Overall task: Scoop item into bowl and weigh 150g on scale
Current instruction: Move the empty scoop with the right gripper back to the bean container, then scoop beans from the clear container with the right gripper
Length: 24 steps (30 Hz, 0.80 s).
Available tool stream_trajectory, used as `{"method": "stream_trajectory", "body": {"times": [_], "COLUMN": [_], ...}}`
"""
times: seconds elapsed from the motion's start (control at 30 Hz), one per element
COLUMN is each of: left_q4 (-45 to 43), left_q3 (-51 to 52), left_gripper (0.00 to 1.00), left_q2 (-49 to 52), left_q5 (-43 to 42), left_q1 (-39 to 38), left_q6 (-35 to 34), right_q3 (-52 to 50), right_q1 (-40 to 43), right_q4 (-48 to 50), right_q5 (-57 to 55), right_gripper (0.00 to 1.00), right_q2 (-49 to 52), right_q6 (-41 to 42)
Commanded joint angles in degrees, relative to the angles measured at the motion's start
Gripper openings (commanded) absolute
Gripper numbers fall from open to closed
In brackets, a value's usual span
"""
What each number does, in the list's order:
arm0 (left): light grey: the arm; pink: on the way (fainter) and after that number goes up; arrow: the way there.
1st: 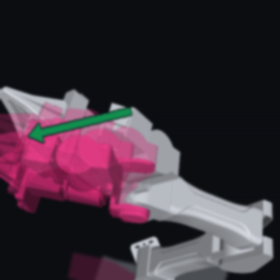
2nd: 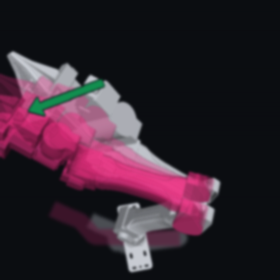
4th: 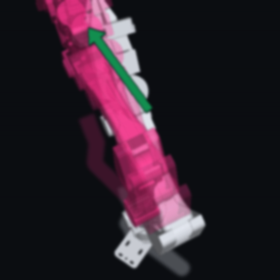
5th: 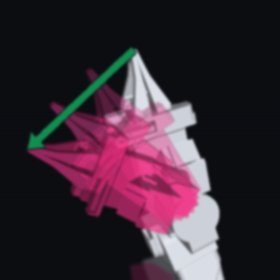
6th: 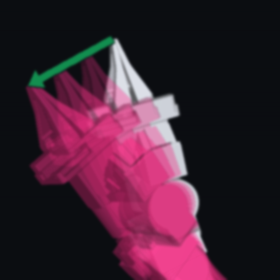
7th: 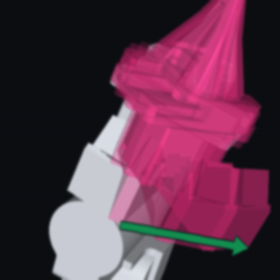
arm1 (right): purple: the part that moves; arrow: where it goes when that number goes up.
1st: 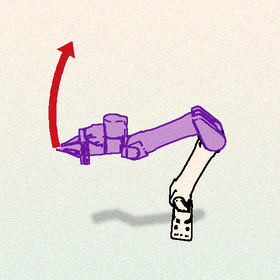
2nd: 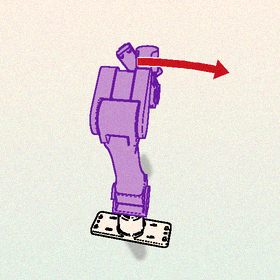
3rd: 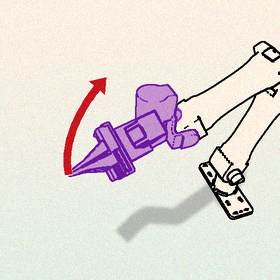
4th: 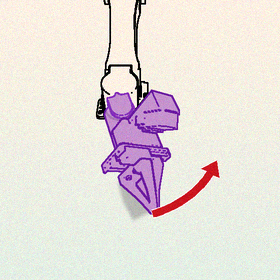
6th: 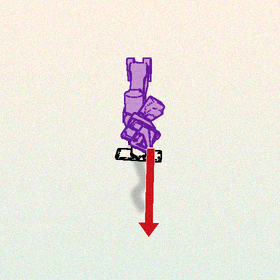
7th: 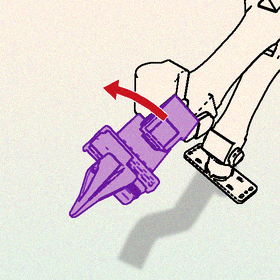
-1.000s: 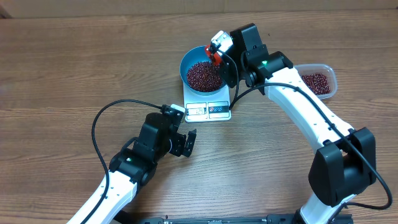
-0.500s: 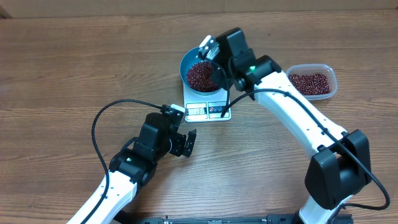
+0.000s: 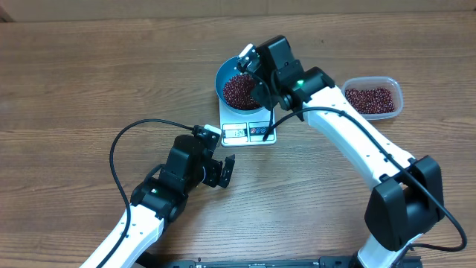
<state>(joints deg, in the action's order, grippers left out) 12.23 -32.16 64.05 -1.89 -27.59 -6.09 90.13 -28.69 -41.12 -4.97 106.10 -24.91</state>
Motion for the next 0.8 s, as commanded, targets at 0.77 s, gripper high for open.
{"method": "stream_trajectory", "body": {"times": [0.77], "left_q4": [0.0], "left_q3": [0.2], "left_gripper": [0.99], "left_q2": [0.3], "left_q5": [0.4], "left_q1": [0.2], "left_q6": [-0.8], "right_q3": [-5.2], "right_q1": [38.1], "right_q4": [-17.1], "right_q5": [12.3], "right_gripper": [0.04], "right_q2": [-8.1], "right_q6": [10.3]}}
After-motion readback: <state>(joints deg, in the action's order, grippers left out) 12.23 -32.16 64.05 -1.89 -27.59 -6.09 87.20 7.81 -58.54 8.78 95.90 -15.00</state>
